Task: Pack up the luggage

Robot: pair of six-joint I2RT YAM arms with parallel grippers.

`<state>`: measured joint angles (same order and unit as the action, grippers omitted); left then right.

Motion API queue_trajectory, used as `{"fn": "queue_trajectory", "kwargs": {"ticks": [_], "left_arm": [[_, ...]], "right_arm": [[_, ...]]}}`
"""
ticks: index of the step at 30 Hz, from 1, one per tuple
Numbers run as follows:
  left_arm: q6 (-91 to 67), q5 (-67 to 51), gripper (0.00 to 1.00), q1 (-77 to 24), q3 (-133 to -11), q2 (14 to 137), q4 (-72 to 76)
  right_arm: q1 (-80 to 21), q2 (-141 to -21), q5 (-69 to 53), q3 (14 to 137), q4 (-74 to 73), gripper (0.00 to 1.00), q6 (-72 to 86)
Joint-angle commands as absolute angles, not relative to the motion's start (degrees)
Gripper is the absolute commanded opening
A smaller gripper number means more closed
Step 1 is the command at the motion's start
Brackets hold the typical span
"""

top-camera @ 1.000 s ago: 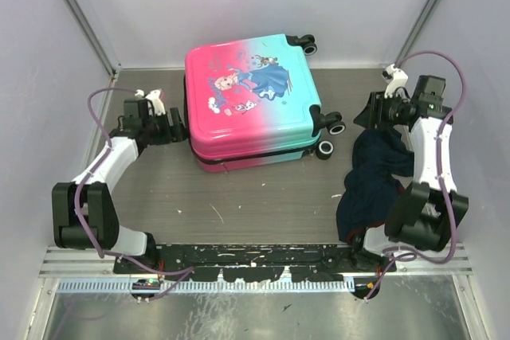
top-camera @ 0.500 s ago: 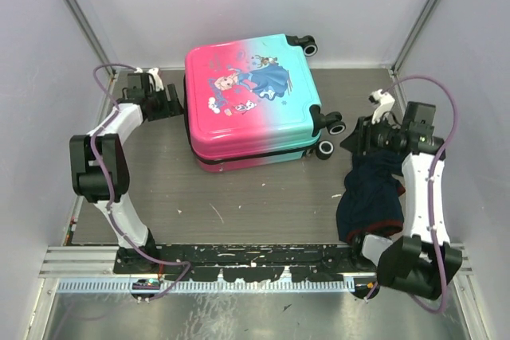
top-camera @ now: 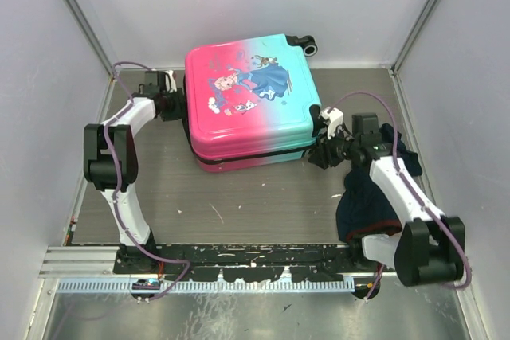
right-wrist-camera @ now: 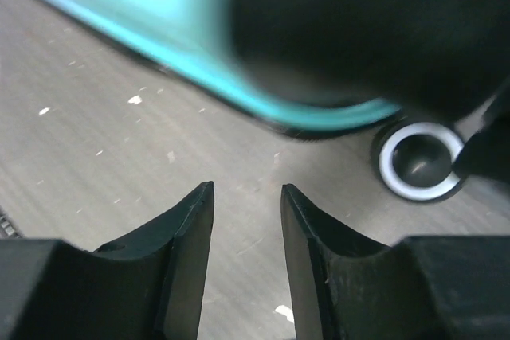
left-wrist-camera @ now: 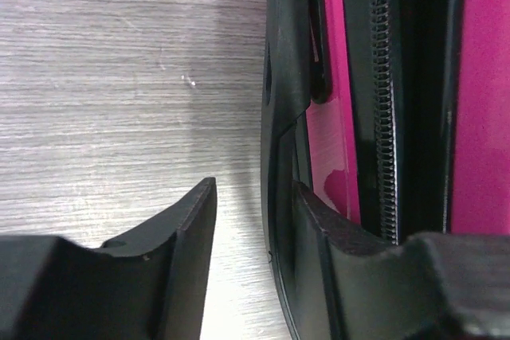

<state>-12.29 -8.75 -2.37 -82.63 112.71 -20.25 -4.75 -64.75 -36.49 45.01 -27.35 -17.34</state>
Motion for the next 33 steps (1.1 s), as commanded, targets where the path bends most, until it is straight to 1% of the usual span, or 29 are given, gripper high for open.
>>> {"fn": "queue_trajectory", "kwargs": {"ticks": [1,6,8,9,10,12,13,15,16,17,18,19,21,23,25,28,33], "left_arm": [[-8.16,-1.59,0.38,0.74,-83.42,112.99,-28.35],[-7.67,-1.14,0.29,4.83,-81.21,111.53,-29.20],[-8.17,-4.15,0.31,6.68,-80.57,110.40,-28.21],[-8.42,-7.15,0.33,7.61,-80.58,109.71,-27.58],[-8.40,-11.49,0.38,8.61,-81.04,109.18,-26.97],[-6.96,-19.77,0.57,9.76,-83.49,108.32,-27.56],[-5.88,-22.63,0.64,9.90,-85.20,107.88,-28.93],[-3.86,-26.18,0.76,9.94,-87.84,106.68,-31.54],[-3.33,-26.87,0.80,9.93,-88.24,105.64,-32.16],[-3.11,-27.31,0.83,10.12,-88.16,104.66,-32.28],[-3.34,-27.58,0.85,10.42,-87.69,103.32,-32.13],[-4.30,-28.01,0.86,10.90,-86.80,102.00,-30.94],[-5.79,-30.15,0.87,11.77,-83.62,99.24,-28.00],[-6.76,-31.05,0.94,11.91,-81.29,96.77,-25.05],[-8.11,-31.99,0.99,11.87,-79.39,94.62,-22.17],[-9.91,-32.54,1.00,11.86,-78.85,93.69,-20.57],[-11.21,-36.15,0.99,11.87,-79.19,93.69,-21.02]], "right_arm": [[-5.70,-72.21,-30.62,48.23,-11.11,0.46,-16.08],[-6.20,-79.24,-31.99,54.53,-7.19,0.50,-16.71],[-6.28,-80.15,-34.38,57.30,-10.49,0.52,-17.44],[-6.31,-79.99,-35.51,58.79,-13.86,0.53,-18.23],[-6.32,-79.61,-36.45,60.62,-18.85,0.54,-19.26],[-6.28,-78.17,-38.42,64.59,-30.28,0.56,-20.49],[-6.28,-77.07,-39.33,66.33,-34.73,0.57,-20.56],[-6.31,-74.63,-41.80,70.71,-41.92,0.60,-20.36],[-6.32,-73.46,-42.89,72.48,-42.41,0.62,-19.22],[-6.33,-72.52,-42.80,74.24,-41.40,0.65,-16.70],[-6.29,-72.07,-41.39,75.81,-39.38,0.72,-13.46],[-6.29,-72.15,-39.30,77.10,-37.00,0.77,-10.24],[-6.09,-73.99,-34.35,79.39,-31.58,0.83,-2.96],[-5.64,-78.33,-33.87,82.68,-27.74,0.86,3.22],[-5.39,-84.53,-34.28,87.16,-25.40,0.95,9.19],[-5.08,-93.99,-35.86,93.49,-21.18,0.99,17.58],[-2.71,-107.25,-36.78,102.74,-10.48,1.00,36.85]]}}
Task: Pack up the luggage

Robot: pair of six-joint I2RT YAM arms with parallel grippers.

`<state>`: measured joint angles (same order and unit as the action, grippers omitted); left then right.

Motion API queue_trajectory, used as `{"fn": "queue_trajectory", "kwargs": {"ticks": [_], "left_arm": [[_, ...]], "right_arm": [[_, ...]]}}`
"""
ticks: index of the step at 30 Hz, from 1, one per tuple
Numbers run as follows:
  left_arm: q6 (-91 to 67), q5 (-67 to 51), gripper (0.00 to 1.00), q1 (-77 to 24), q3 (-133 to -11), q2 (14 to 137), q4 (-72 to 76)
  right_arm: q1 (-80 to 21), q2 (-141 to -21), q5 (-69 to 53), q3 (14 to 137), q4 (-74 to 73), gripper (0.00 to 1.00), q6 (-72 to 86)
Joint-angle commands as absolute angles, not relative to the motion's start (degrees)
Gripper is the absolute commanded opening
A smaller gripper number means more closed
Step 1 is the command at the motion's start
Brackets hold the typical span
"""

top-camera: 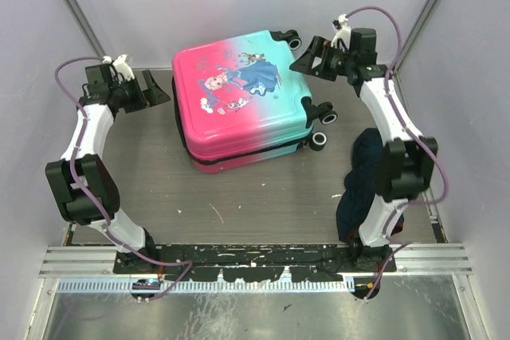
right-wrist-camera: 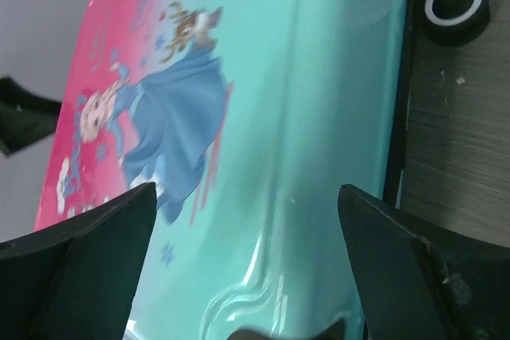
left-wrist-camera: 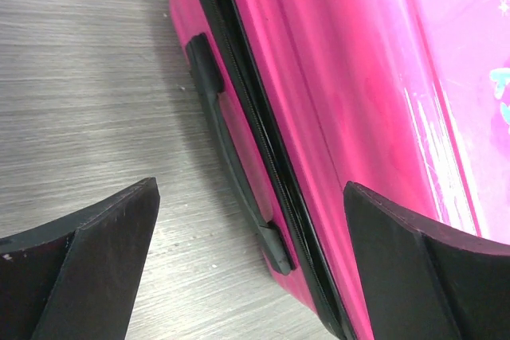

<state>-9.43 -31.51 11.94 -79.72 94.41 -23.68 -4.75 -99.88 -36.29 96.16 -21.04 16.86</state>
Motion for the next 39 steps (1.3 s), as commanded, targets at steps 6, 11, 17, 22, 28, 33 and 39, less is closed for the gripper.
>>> {"fn": "queue_trajectory", "kwargs": {"ticks": [6,11,17,22,28,33,39], "left_arm": [[-8.16,-38.00,0.99,11.87,-81.42,93.81,-28.21],[-6.01,-38.04,0.99,11.89,-82.44,93.60,-30.88],[-6.41,-39.85,1.00,11.67,-82.58,95.05,-30.96],[-6.47,-41.27,0.99,10.76,-84.55,97.28,-31.21],[-5.36,-42.33,0.99,7.77,-87.45,101.02,-31.54],[-8.26,-45.90,0.99,7.21,-90.54,102.18,-29.81],[-11.15,-48.37,1.00,6.90,-85.91,97.38,-23.12]], "right_arm": [[-2.37,-117.11,-29.92,105.18,3.93,1.00,60.86],[-2.37,-124.87,-28.04,109.19,12.72,1.00,70.33],[-3.91,-134.04,-27.52,117.05,15.05,1.00,74.62],[-5.27,-138.76,-27.58,122.08,17.82,1.00,74.94],[-7.89,-141.44,-27.17,125.26,22.24,1.00,75.72],[-9.12,-138.65,-29.03,123.34,28.88,0.98,76.48],[-11.37,-134.30,-31.79,120.94,33.10,0.96,78.08]]}}
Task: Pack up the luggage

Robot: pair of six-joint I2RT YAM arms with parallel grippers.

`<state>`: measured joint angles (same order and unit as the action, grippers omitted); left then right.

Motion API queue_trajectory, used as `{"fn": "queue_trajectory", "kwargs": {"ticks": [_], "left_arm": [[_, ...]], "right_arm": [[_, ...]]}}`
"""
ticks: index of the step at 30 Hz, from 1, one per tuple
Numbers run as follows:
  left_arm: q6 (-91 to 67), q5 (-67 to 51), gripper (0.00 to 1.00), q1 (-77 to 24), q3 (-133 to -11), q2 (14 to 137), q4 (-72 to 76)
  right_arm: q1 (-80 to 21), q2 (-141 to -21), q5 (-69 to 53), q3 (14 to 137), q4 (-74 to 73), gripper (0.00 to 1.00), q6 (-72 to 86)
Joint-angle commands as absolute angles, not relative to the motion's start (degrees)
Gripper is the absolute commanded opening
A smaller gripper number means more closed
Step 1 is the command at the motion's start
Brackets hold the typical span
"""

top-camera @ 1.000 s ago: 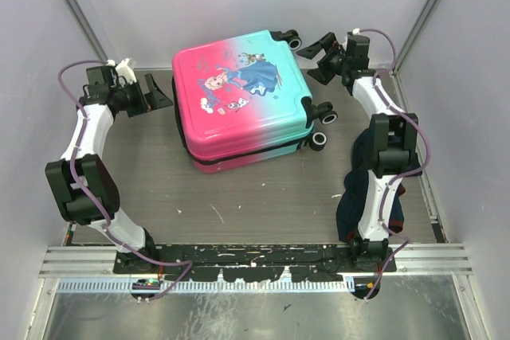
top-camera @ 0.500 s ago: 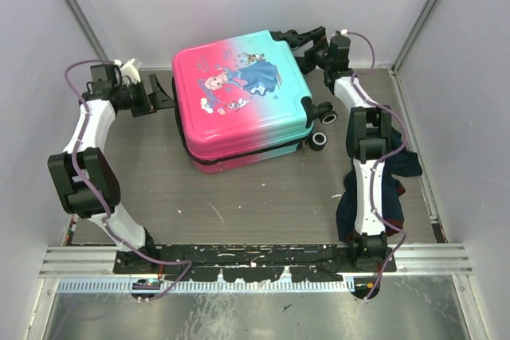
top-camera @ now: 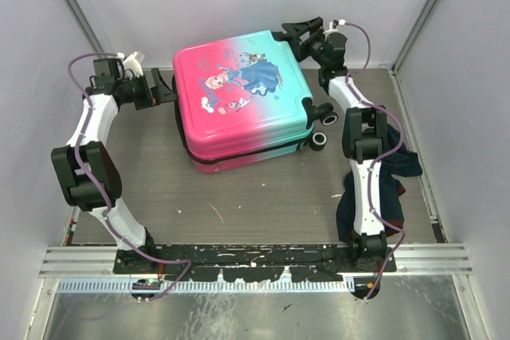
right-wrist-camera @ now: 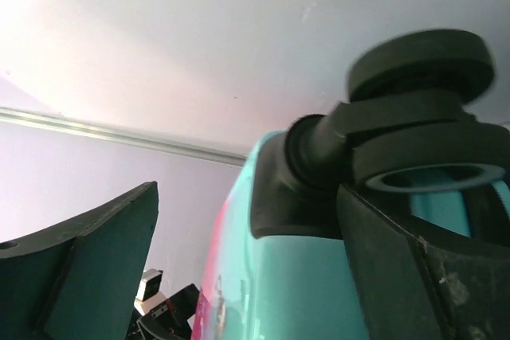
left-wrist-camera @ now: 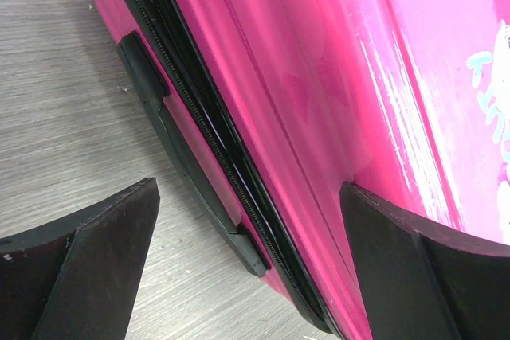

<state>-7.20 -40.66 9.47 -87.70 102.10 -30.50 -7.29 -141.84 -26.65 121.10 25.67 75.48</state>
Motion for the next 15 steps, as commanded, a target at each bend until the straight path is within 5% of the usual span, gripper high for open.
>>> {"fn": "queue_trajectory", "kwargs": {"ticks": [1,11,15], "left_arm": [[-12.06,-48.42,1.00,7.01,-84.90,96.68,-21.92],[-21.33,-46.40,1.00,12.29,-80.29,94.76,-14.95],[-16.51,-42.61,1.00,14.00,-81.75,94.41,-19.60]], "right_arm": [[-11.91,-134.14,-32.04,121.04,33.93,0.96,78.17],[-14.43,-136.33,-31.29,126.37,35.76,0.95,78.17],[-10.84,-132.90,-30.67,118.82,33.59,0.95,74.82]]}}
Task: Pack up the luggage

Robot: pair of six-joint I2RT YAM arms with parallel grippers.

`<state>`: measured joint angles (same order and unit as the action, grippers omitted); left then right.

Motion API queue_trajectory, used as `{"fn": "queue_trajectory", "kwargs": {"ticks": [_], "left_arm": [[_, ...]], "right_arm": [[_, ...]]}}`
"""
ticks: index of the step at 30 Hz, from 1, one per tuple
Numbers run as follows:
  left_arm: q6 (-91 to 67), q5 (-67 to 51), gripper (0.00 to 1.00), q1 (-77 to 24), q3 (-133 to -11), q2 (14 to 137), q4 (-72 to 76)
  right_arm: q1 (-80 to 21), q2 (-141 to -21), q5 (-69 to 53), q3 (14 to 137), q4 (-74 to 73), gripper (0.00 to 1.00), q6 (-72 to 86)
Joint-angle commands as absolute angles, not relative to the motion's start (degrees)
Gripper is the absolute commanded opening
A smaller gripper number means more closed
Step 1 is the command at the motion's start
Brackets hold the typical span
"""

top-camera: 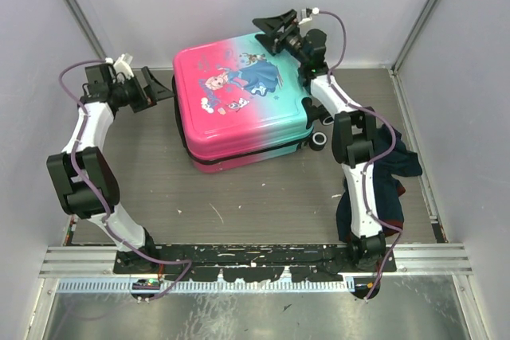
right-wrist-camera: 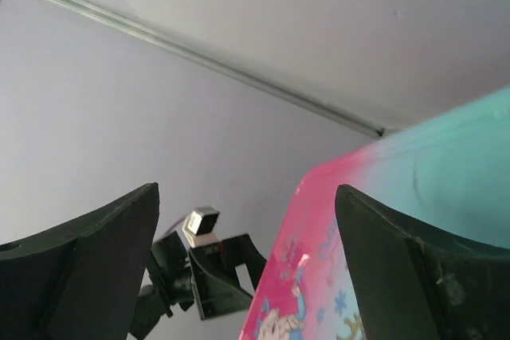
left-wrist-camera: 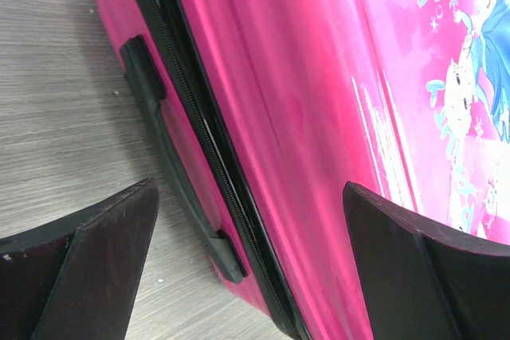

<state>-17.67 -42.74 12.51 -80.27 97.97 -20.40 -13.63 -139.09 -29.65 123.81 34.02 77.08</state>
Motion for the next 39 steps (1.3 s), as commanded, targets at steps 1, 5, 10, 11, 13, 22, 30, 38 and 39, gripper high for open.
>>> {"fn": "queue_trajectory", "kwargs": {"ticks": [1,5,10,11,13,22,30,38,39], "left_arm": [[-15.60,-42.26,1.00,13.98,-81.55,94.19,-19.86],[-15.23,-41.67,1.00,13.38,-79.79,93.56,-19.01],[-13.33,-41.11,1.00,11.75,-78.58,92.85,-17.41],[-12.90,-40.86,1.00,11.41,-78.71,92.94,-17.42],[-11.79,-40.43,1.00,10.74,-79.30,93.30,-17.78],[-9.47,-39.28,1.00,9.87,-82.12,94.99,-18.96],[-4.47,-38.86,1.00,9.77,-80.51,95.82,-24.06],[-6.76,-42.07,1.00,9.32,-81.49,95.99,-22.52],[-7.85,-42.25,1.00,9.33,-81.15,95.52,-21.51]], "right_arm": [[-9.76,-131.00,-29.76,117.00,31.84,0.95,73.19],[-6.42,-126.04,-26.52,111.09,27.10,0.97,70.61],[-3.54,-124.41,-24.82,108.52,25.67,1.00,71.33],[-3.36,-124.32,-23.75,108.47,23.48,1.00,70.53],[-3.46,-125.01,-21.76,108.66,19.51,1.00,68.04],[-5.94,-137.61,-21.31,120.06,18.48,1.00,72.44],[-8.94,-148.39,-17.32,134.99,23.56,1.00,73.07],[-11.44,-145.29,-18.35,139.71,33.01,0.99,73.27],[-11.81,-144.49,-18.55,139.77,33.80,0.99,73.70]]}}
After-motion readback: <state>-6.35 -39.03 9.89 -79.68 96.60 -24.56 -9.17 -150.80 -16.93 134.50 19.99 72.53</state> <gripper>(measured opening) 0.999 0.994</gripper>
